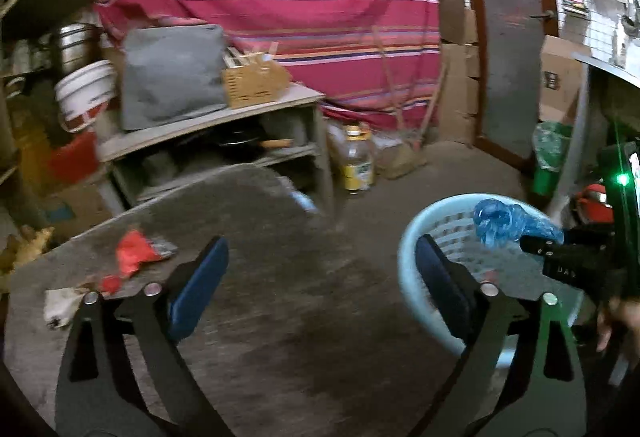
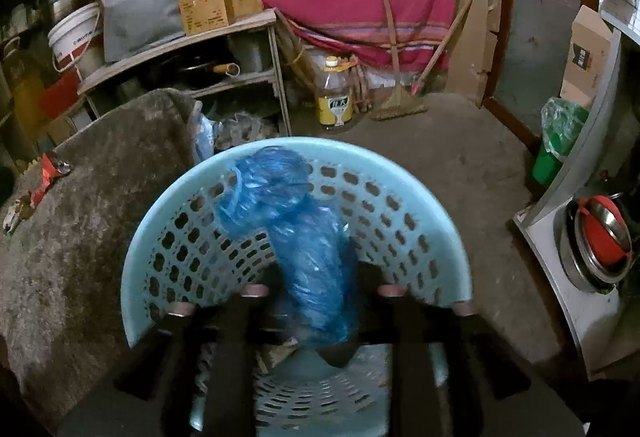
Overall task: Collect trash
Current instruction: 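Carry both bags over the blue basket and open both tools, then move both tools back over the white cloth and brown paper bag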
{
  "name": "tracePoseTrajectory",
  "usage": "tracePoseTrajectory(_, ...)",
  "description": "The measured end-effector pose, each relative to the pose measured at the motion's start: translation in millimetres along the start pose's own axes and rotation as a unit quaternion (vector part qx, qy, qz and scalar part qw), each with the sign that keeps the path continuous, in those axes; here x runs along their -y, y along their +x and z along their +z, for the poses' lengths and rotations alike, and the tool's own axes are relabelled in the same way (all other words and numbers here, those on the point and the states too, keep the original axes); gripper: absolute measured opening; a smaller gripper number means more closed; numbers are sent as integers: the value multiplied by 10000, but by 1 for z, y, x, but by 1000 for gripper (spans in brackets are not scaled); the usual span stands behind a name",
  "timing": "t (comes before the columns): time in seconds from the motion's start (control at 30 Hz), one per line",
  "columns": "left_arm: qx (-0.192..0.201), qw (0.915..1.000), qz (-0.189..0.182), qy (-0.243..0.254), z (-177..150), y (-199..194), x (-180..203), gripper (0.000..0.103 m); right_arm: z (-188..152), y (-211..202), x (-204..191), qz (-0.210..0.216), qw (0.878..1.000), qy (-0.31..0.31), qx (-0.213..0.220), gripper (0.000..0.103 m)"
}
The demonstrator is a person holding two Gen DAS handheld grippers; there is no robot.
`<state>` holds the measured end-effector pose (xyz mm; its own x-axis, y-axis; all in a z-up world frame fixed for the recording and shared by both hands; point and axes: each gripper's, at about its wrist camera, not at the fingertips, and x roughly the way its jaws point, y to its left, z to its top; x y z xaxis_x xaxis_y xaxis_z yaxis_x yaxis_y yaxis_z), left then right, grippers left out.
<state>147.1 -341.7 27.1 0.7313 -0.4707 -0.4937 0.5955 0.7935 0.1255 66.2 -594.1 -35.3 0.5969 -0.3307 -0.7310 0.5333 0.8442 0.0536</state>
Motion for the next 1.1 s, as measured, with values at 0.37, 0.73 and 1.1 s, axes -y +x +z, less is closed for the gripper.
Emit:
tracePoseTrajectory(0.37, -76, 9923, 1108, -541, -36, -40, -138, 98, 4, -22, -47, -85, 9991, 6, 422, 98)
tracePoseTrajectory(0.73, -242, 9782, 1767, -1061, -72, -42, -223, 98, 4, -41, -154, 451, 9918, -652, 998, 99)
tracePoseTrajectory(1.1, -357, 9720, 2020, -1146, -90, -42, -261, 98, 3, -30, -199, 612, 9895, -896, 950, 99)
